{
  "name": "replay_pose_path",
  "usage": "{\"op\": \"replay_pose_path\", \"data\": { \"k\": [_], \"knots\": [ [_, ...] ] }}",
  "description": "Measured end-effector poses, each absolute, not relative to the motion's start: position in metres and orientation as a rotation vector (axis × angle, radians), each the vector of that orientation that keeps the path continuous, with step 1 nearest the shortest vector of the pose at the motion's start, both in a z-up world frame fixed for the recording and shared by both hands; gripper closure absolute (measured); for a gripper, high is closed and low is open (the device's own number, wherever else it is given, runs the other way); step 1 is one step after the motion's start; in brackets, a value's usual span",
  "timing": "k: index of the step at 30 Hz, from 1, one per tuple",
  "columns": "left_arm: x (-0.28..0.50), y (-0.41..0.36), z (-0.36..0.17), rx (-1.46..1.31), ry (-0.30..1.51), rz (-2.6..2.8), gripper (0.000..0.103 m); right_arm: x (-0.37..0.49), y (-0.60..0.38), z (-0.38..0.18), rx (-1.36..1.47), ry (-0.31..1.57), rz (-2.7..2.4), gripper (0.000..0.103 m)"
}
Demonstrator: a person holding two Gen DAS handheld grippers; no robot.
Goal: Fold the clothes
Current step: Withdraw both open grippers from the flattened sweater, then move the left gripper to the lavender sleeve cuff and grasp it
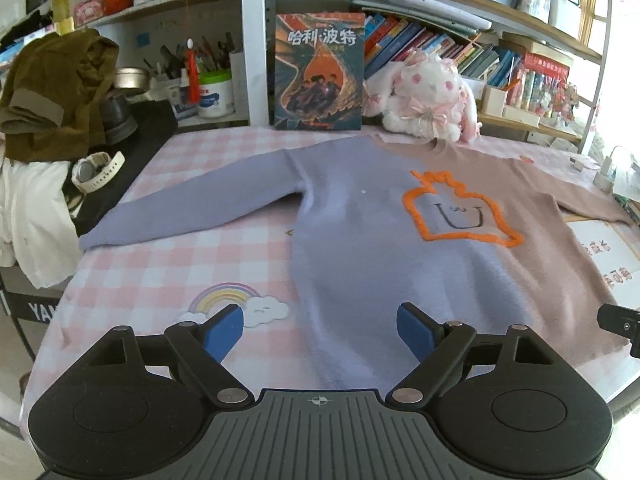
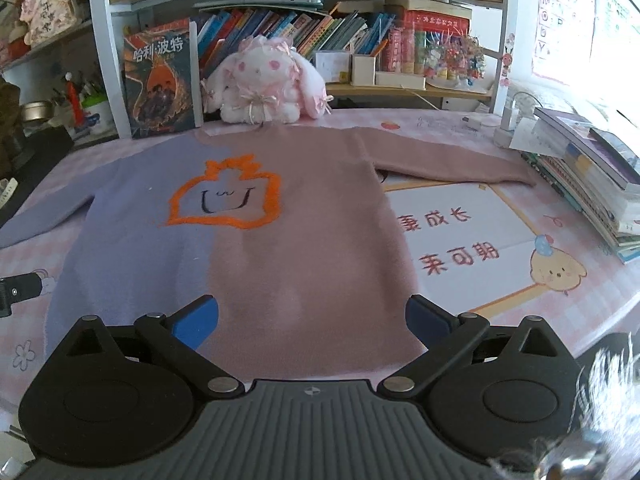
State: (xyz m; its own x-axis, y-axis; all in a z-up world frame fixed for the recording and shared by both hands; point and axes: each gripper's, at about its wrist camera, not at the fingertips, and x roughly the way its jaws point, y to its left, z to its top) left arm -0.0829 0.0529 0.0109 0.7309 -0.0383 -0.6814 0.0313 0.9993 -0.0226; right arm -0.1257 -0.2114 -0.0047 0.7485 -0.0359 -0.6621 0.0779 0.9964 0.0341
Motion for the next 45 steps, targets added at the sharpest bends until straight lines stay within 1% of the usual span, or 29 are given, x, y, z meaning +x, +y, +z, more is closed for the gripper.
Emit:
{"op": "replay_pose_path", "data": {
  "k": [10, 18, 24, 28, 31, 36, 38, 43, 45],
  "knots": [
    [-0.069, 0.111, 0.002, -0.032, 0.767, -0.061, 0.017, -0.129, -0.157, -0.005, 0.058, 0.731, -0.129, 0.002],
    [-0.05, 0.168, -0.014, -0.054, 0.758, 0.068, 0.017, -0.129, -0.129, -0.004, 0.044, 0.74, -0.153, 0.002],
    [-0.036, 0.215, -0.026, -0.118, 0.72, 0.211, 0.018, -0.118, -0.117, -0.008, 0.027, 0.764, -0.144, 0.002],
    [-0.019, 0.246, -0.031, -0.24, 0.688, 0.28, 0.019, -0.113, -0.114, -0.007, 0.008, 0.762, -0.141, 0.002],
    [-0.006, 0.267, -0.037, -0.354, 0.678, 0.311, 0.028, -0.11, -0.116, -0.006, 0.001, 0.761, -0.152, 0.002],
    [0.015, 0.287, -0.051, -0.522, 0.681, 0.339, 0.054, -0.106, -0.119, -0.005, -0.011, 0.759, -0.17, 0.002],
    [0.02, 0.292, -0.054, -0.572, 0.666, 0.357, 0.059, -0.104, -0.121, -0.005, -0.011, 0.762, -0.182, 0.002],
    [0.028, 0.304, -0.057, -0.709, 0.629, 0.389, 0.061, -0.103, -0.125, -0.005, -0.013, 0.765, -0.207, 0.002],
    [0.029, 0.306, -0.058, -0.747, 0.622, 0.408, 0.066, -0.102, -0.125, -0.005, -0.015, 0.765, -0.213, 0.002]
  ]
}}
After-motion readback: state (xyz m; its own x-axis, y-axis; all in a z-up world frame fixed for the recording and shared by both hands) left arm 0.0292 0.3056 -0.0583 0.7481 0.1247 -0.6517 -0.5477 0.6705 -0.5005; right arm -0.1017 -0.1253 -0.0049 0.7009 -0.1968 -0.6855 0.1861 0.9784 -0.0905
